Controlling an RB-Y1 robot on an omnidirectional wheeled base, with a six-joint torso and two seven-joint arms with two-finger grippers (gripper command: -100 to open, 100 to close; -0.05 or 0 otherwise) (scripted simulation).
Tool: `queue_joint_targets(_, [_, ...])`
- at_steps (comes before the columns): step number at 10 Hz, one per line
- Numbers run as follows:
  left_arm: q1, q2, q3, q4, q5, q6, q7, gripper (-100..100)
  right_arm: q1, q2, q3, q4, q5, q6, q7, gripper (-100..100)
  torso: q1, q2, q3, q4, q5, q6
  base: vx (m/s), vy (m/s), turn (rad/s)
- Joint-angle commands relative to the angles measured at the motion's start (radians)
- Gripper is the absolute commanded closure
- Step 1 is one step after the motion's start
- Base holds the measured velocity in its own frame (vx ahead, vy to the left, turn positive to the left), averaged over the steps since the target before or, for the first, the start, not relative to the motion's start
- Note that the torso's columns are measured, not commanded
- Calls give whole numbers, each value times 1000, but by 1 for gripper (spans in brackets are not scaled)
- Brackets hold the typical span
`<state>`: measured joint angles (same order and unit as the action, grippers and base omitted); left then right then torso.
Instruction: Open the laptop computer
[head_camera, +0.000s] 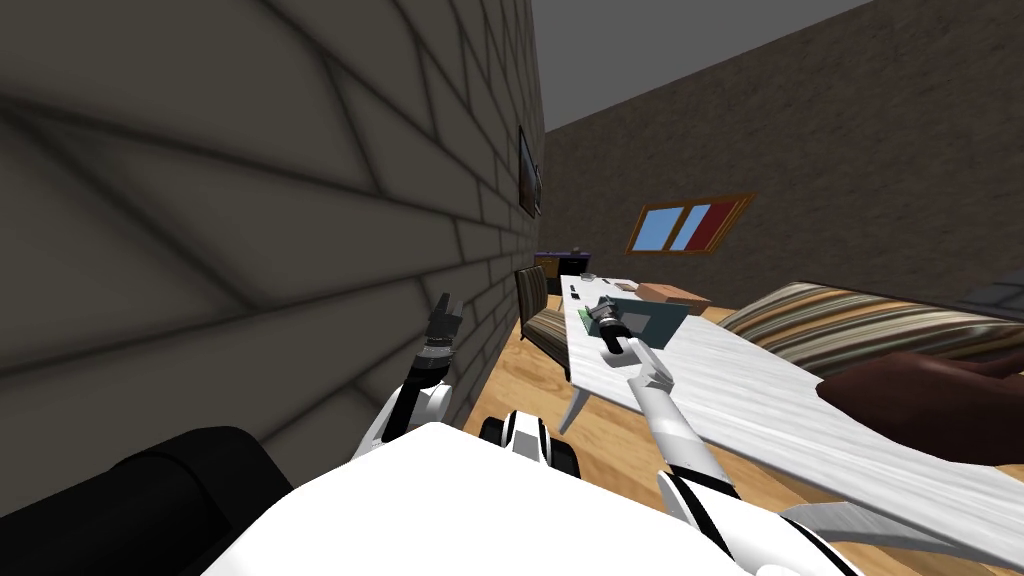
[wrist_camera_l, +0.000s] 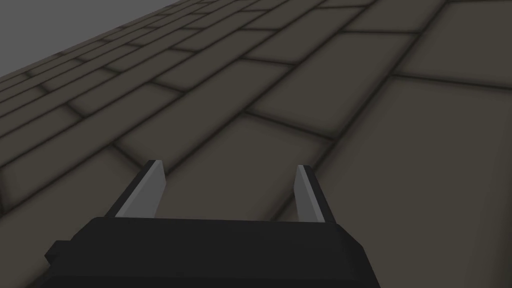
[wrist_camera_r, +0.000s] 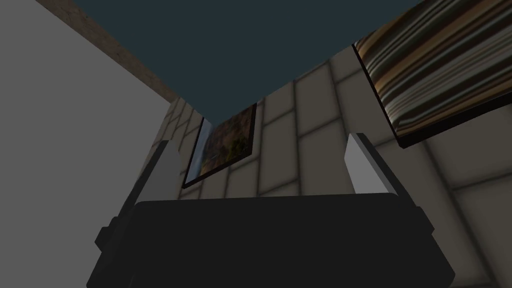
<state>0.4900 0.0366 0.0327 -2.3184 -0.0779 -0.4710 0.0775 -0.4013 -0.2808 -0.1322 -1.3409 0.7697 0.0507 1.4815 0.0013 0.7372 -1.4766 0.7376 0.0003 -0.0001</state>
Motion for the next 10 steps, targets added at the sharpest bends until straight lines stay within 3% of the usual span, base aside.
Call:
queue_joint_targets(1, [0, 0, 0, 0, 0, 0, 0, 0, -36, -32, 35, 26, -8, 46, -22, -100, 0, 0, 0, 0, 0, 0, -57, -82, 100])
queue_joint_targets(6, [0, 0, 0, 0, 0, 0, 0, 0, -107, -98, 99, 83, -24, 127, -66, -100, -1, 1, 0, 0, 0, 0, -68, -81, 86])
queue_joint_targets(7, [0, 0, 0, 0, 0, 0, 0, 0, -101, -91, 91, 79, -23, 114, -59, -100, -1, 1, 1, 0, 0, 0, -34, -39, 24])
queue_joint_targets(8, [0, 0, 0, 0, 0, 0, 0, 0, -112, -126, 76, 112, -33, 102, -73, -100, 1, -1, 0, 0, 0, 0, 9, 14, 125])
queue_joint_targets(10, [0, 0, 0, 0, 0, 0, 0, 0, -117, -143, 67, 129, -38, 93, -80, -100, 2, -2, -1, -1, 1, 0, 22, 39, 87])
